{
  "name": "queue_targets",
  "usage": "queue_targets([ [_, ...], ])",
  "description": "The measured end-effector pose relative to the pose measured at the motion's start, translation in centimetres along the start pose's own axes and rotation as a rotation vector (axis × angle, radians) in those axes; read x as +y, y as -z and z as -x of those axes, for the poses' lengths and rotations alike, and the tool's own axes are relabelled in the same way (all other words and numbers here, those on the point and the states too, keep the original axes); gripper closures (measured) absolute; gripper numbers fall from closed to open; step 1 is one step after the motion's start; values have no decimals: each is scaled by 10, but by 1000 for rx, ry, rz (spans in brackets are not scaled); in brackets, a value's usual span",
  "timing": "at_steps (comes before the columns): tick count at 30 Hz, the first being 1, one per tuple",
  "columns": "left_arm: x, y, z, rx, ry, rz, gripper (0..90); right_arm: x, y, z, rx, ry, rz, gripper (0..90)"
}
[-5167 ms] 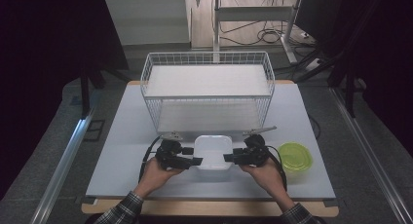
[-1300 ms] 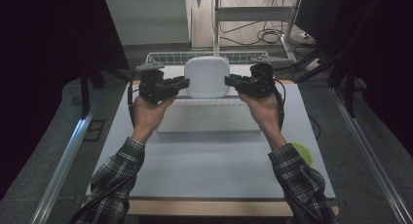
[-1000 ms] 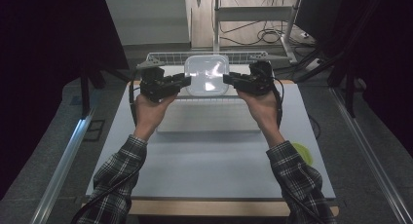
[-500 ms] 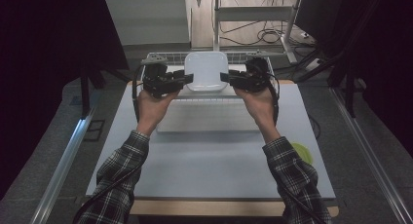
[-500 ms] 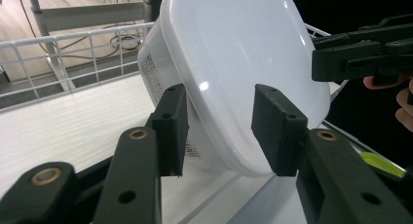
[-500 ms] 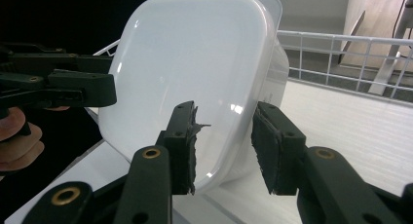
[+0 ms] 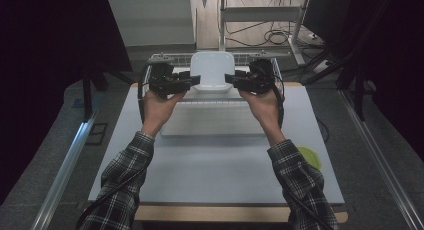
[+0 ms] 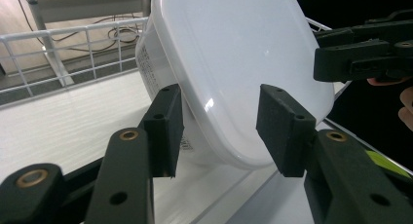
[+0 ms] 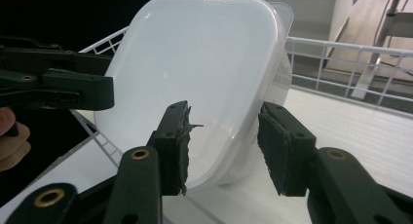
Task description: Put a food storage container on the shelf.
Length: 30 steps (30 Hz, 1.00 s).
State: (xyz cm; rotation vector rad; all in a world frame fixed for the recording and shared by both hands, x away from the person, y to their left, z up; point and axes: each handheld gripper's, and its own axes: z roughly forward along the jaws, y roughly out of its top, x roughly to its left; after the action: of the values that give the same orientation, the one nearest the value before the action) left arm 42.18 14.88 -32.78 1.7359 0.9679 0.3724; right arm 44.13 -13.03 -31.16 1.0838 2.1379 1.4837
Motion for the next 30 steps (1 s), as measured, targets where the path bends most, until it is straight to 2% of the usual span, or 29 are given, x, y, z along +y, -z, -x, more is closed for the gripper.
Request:
queue_targets([
  [3,1,-1,-1,-2,7,1,505,1,-2,0,-20,10,0,530],
  [12,5,-5,-7,3,30,0,429,3,-7,5,-26,-5,8,502],
  [18,9,-10,-13,27,49,5,383,6,-10,7,-28,-16,11,499],
  [21,11,-12,-17,54,54,9,369,7,-11,6,-26,-14,13,497],
  [25,12,-14,-18,58,69,19,363,7,-12,6,-29,-15,16,490],
  [28,13,-14,-17,73,43,18,328,8,-12,8,-30,-18,18,471],
  [30,13,-12,-16,62,36,24,307,7,-11,8,-34,-9,21,452],
])
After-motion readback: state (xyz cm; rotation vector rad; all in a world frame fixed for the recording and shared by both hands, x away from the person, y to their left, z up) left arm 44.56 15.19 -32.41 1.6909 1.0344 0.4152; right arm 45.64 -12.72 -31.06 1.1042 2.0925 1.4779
